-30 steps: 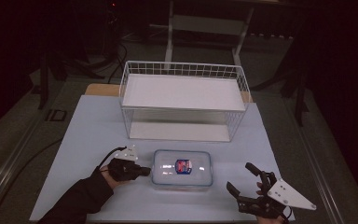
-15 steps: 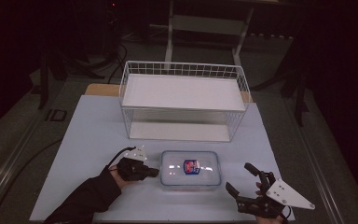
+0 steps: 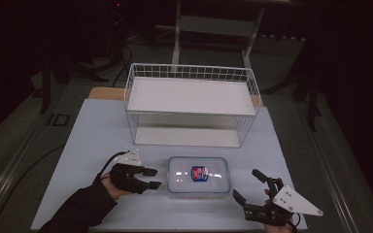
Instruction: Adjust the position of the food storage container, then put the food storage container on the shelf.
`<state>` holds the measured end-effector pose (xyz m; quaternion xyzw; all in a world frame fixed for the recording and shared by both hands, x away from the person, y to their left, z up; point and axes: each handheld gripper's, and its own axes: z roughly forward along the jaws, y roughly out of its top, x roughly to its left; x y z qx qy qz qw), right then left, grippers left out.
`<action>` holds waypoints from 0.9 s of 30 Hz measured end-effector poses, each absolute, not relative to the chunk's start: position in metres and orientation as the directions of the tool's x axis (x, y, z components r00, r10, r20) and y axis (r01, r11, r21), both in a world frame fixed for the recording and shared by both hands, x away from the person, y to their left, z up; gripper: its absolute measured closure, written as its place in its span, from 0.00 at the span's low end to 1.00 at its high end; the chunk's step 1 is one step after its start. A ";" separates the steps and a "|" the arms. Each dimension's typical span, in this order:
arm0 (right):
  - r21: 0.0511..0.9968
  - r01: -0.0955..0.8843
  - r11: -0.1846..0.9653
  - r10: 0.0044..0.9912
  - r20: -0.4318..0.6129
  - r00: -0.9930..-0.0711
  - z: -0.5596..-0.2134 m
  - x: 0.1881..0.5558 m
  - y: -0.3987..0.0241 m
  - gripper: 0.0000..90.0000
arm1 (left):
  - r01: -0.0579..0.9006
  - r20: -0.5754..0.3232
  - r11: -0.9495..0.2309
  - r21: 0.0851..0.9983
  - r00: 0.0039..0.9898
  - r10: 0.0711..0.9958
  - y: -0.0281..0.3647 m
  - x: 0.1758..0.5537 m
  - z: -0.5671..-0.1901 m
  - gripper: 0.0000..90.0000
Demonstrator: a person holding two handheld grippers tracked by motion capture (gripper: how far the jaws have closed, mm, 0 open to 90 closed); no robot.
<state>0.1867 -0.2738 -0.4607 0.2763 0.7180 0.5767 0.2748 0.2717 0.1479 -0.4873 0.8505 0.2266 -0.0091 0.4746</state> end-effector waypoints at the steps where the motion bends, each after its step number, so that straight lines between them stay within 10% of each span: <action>1: 0.979 0.088 0.185 0.711 -0.071 -0.699 -0.462 0.189 -0.273 0.14 | 0.392 -0.231 -0.438 0.809 0.898 0.375 0.147 0.271 -0.484 0.48; 11: 0.980 0.077 0.186 0.718 -0.082 -0.691 -0.461 0.191 -0.273 0.14 | 0.440 -0.264 -0.315 0.841 0.842 0.471 0.131 0.282 -0.470 0.01; 19: 0.979 0.036 0.202 0.737 -0.128 -0.664 -0.453 0.193 -0.270 0.13 | 0.648 -0.477 -0.155 0.746 0.682 0.555 0.131 0.300 -0.476 0.01; 27: 0.944 0.239 0.226 0.710 0.008 -0.704 -0.447 0.223 -0.268 0.18 | 0.793 -0.601 -0.135 0.593 0.548 0.582 0.129 0.316 -0.500 0.01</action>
